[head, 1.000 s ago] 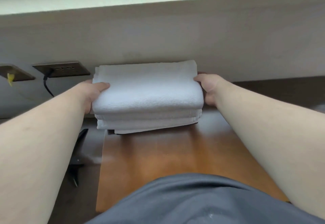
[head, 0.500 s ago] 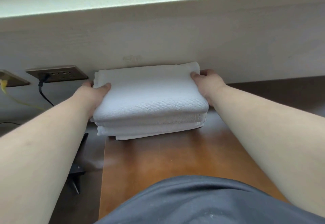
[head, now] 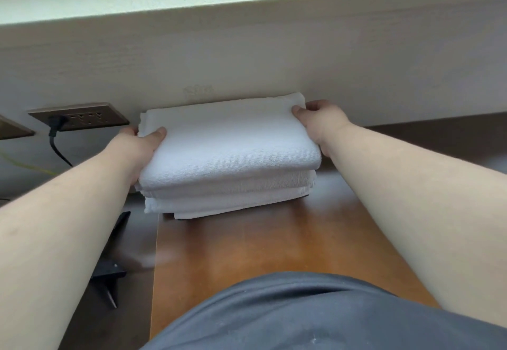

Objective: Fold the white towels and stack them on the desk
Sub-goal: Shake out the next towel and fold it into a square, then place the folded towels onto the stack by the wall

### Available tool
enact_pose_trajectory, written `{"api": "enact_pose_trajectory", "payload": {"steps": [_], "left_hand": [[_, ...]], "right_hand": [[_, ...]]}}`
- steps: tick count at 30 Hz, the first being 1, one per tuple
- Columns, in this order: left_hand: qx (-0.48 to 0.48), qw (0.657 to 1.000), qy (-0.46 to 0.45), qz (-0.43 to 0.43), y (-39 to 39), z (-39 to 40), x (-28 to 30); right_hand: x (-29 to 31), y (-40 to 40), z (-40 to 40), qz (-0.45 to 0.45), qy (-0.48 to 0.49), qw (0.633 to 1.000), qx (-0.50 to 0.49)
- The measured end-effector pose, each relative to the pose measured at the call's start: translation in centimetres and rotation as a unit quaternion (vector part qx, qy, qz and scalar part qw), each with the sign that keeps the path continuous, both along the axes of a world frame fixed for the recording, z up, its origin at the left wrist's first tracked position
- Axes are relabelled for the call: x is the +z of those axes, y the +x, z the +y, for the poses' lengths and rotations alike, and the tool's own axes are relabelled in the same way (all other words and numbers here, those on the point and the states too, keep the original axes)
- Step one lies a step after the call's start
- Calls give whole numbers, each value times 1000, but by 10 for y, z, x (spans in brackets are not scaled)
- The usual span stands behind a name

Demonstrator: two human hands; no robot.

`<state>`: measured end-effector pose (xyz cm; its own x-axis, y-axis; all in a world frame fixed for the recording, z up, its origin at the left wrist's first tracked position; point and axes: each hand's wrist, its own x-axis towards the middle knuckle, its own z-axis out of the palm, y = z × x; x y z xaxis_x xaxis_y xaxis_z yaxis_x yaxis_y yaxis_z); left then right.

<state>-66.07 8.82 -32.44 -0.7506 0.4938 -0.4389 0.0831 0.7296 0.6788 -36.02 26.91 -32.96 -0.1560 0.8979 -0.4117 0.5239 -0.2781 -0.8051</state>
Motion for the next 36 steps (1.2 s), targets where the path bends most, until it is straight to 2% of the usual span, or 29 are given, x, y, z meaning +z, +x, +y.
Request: {"api": "enact_pose_trajectory", "payload": {"steps": [1, 3, 5, 7, 8, 9, 10, 12, 14, 19, 21, 23, 24, 26, 28, 31, 36], "left_hand": [[-1, 999, -20, 30, 3, 0, 3], [-1, 987, -45, 157, 10, -1, 14], [-57, 940, 11, 336, 27, 1, 31], [-237, 873, 106, 413, 53, 10, 41], [-340, 839, 119, 408, 65, 16, 40], [-419, 815, 93, 389, 77, 22, 36], [-459, 808, 35, 368, 85, 25, 31], [-442, 825, -92, 339, 79, 28, 18], [-395, 844, -163, 326, 54, 22, 11], [-366, 859, -205, 294, 20, 4, 7], [-349, 848, -201, 344, 26, 0, 10], [-351, 828, -136, 415, 42, -3, 19], [-374, 820, -98, 421, 51, -5, 23], [-442, 810, -81, 377, 72, -11, 26], [-473, 804, -118, 341, 89, -15, 28], [-479, 797, -93, 356, 114, 1, 55], [-543, 753, -17, 371, 196, 41, 111]], "right_hand": [[2, -1, -2, -29, -8, 999, 20], [9, -3, -6, -86, 26, 995, 34], [23, -9, -16, -114, 178, 977, 35], [35, -27, -32, -106, 343, 927, 108], [38, -39, -41, -105, 384, 900, 178], [37, -50, -51, -116, 389, 879, 249], [33, -58, -58, -148, 363, 867, 307], [22, -61, -58, -245, 273, 857, 361], [11, -52, -49, -305, 226, 857, 349], [2, -28, -36, -329, 211, 871, 297], [4, -23, -37, -318, 208, 884, 273], [9, -16, -41, -310, 255, 878, 261], [12, -12, -45, -305, 274, 873, 266], [18, 0, -54, -302, 277, 865, 291], [23, 22, -60, -311, 263, 866, 288], [47, 72, -54, -319, 236, 888, 233], [89, 190, -57, -364, 208, 896, 147]]}}
